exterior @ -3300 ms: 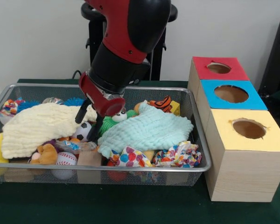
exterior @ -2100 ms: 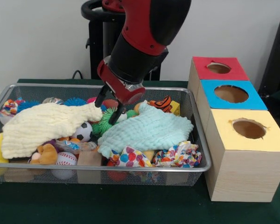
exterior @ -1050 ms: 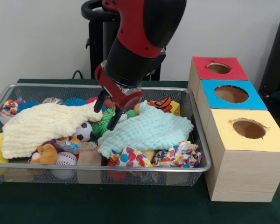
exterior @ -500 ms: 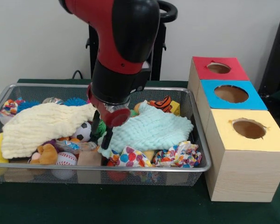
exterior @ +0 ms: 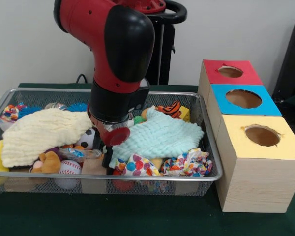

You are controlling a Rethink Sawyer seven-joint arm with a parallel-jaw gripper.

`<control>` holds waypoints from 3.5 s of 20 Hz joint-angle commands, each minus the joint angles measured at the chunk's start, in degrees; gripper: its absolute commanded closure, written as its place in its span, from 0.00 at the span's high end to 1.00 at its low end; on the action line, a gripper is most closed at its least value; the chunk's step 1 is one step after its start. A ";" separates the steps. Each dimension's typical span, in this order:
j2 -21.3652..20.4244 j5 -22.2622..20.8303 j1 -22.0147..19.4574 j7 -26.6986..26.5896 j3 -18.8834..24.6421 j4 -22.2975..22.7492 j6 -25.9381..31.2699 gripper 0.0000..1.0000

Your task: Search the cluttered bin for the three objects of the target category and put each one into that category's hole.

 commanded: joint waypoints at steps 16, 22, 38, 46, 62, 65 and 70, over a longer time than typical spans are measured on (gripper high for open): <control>3.53 0.87 0.16 16.27 4.87 -2.09 4.54 1.00; 4.50 0.38 -0.72 15.79 4.12 -4.64 5.80 1.00; 4.54 -1.87 2.03 17.01 -2.39 -8.17 14.32 1.00; 4.34 -1.32 3.15 17.47 -4.11 -8.70 16.59 1.00; 7.04 0.35 -1.33 16.65 -1.80 -12.40 14.60 1.00; 7.89 0.22 -2.08 16.41 -1.89 -13.71 14.44 1.00; 9.32 -0.60 -2.12 17.56 -4.53 -15.89 15.31 1.00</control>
